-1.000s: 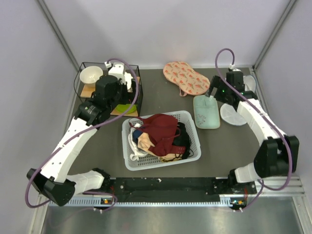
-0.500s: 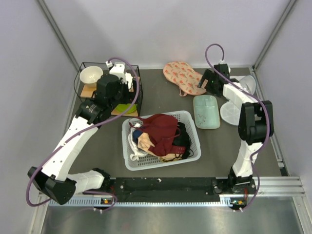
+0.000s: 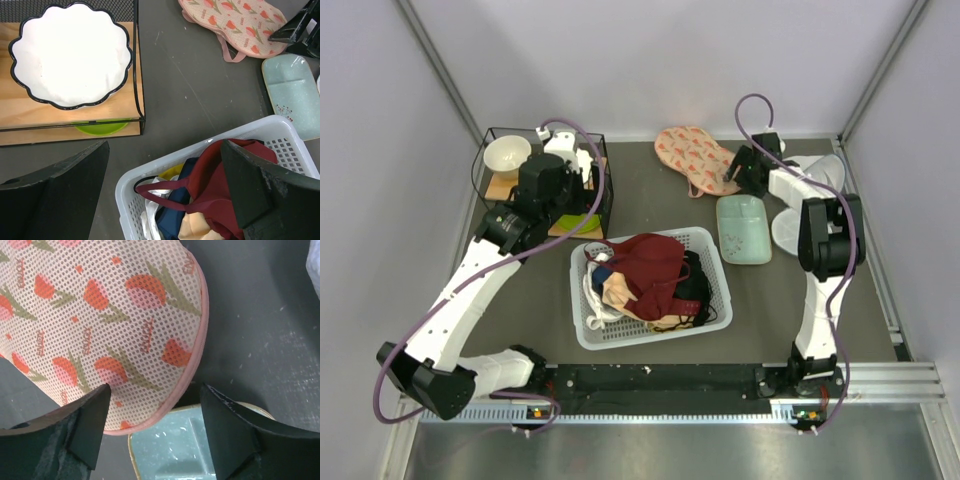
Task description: Unzip the laundry bag and remove the bra
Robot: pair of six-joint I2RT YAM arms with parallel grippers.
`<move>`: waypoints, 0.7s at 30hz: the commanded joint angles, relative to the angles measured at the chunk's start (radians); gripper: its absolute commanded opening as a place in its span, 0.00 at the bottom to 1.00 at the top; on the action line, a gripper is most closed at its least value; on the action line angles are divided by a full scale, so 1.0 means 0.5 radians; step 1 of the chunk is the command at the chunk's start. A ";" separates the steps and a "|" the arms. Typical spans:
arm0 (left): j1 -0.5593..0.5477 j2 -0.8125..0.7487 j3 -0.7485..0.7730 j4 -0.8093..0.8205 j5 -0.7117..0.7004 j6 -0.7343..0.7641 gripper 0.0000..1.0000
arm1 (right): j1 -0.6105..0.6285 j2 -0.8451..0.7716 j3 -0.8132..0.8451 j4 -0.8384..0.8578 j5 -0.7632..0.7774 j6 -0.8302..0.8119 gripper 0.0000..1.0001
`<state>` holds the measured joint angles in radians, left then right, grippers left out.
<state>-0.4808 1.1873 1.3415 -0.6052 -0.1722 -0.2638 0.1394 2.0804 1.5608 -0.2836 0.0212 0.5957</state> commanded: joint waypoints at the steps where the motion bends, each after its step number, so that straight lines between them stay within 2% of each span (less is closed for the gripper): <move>1: 0.001 -0.052 0.066 0.023 0.001 -0.034 0.99 | -0.015 0.039 0.130 0.095 -0.015 0.039 0.67; 4: 0.001 -0.049 0.069 0.023 0.028 -0.055 0.99 | -0.012 0.018 0.137 0.107 -0.018 0.048 0.53; 7: 0.001 -0.040 0.081 0.026 0.080 -0.074 0.99 | -0.012 -0.046 0.121 0.132 -0.027 0.039 0.31; 8: 0.001 -0.034 0.090 0.023 0.099 -0.083 0.99 | -0.009 -0.062 0.121 0.138 -0.033 0.033 0.15; 9: 0.001 -0.006 0.112 0.020 0.120 -0.086 0.99 | -0.015 -0.083 0.121 0.135 -0.033 0.021 0.05; 10: 0.001 0.018 0.130 0.011 0.142 -0.095 0.99 | -0.009 -0.132 0.115 0.135 -0.033 0.017 0.00; 13: -0.023 0.138 0.228 -0.035 0.228 -0.141 0.99 | -0.012 -0.270 0.072 0.144 -0.101 0.005 0.00; 17: -0.191 0.349 0.415 -0.087 0.265 -0.236 0.99 | -0.015 -0.482 -0.041 0.181 -0.156 0.002 0.00; 21: -0.302 0.600 0.532 -0.039 0.494 -0.386 0.99 | -0.012 -0.694 -0.219 0.196 -0.177 0.002 0.00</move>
<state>-0.5808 1.3998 1.5391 -0.6445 -0.0521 -0.3702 0.1352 1.8832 1.5047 -0.2455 -0.0422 0.6102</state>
